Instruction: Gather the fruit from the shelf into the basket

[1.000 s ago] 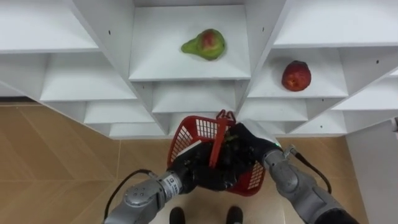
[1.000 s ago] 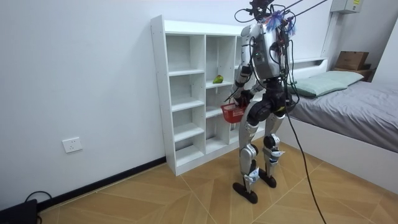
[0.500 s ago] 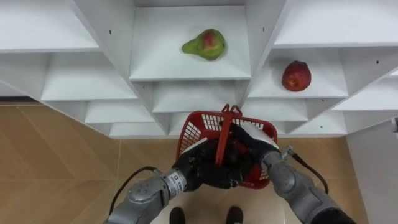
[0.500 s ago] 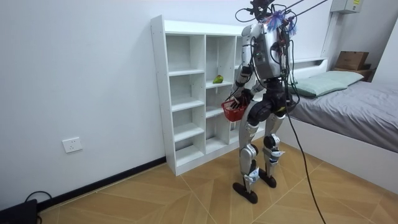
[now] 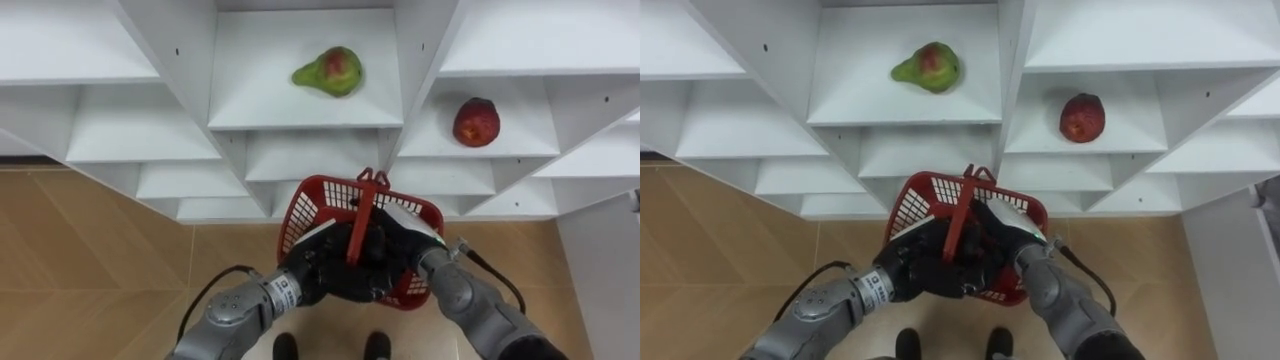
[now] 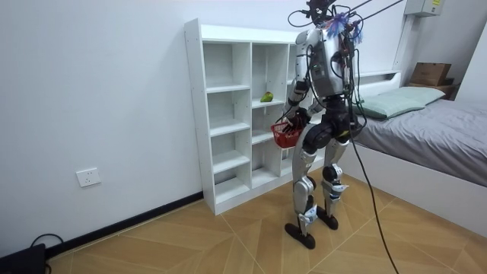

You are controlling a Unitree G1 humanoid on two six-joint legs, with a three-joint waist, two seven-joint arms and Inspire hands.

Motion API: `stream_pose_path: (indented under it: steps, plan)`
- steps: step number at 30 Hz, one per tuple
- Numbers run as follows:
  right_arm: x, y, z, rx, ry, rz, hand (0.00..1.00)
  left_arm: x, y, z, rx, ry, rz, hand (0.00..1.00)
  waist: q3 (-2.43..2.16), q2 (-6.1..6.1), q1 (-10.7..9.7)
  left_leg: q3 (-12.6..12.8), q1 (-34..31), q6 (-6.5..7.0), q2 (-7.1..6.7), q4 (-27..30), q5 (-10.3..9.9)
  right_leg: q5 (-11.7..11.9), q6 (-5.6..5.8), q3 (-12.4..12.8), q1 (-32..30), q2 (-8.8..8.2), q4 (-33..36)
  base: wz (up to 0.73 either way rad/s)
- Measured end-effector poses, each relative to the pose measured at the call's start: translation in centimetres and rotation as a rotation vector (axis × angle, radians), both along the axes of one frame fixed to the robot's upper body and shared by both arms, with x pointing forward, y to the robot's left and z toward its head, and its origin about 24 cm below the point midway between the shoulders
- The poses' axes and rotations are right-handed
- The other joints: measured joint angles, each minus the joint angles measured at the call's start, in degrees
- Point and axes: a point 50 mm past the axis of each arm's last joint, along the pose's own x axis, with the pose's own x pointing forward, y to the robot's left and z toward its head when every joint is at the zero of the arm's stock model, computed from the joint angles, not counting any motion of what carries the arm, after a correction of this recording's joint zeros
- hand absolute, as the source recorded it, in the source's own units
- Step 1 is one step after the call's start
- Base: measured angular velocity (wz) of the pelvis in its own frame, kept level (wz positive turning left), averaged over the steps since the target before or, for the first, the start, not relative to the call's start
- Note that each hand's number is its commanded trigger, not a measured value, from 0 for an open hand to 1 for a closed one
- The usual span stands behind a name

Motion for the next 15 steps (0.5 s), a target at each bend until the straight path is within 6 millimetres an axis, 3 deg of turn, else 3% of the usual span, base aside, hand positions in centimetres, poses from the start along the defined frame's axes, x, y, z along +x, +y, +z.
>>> stream_pose_path:
  steps: [15]
  plan:
    - [-0.5, 0.0, -0.1, 0.039, 0.003, -0.015, 0.00, -0.1, 2.3, -0.7, 0.158, -0.032, 0.028, 1.00, -0.07, 0.16, 0.1, 0.1, 1.2, 0.00, 0.04, -1.0, 0.0, 0.5, 0.06, 0.2, 1.1, 0.28, -1.1, -0.01]
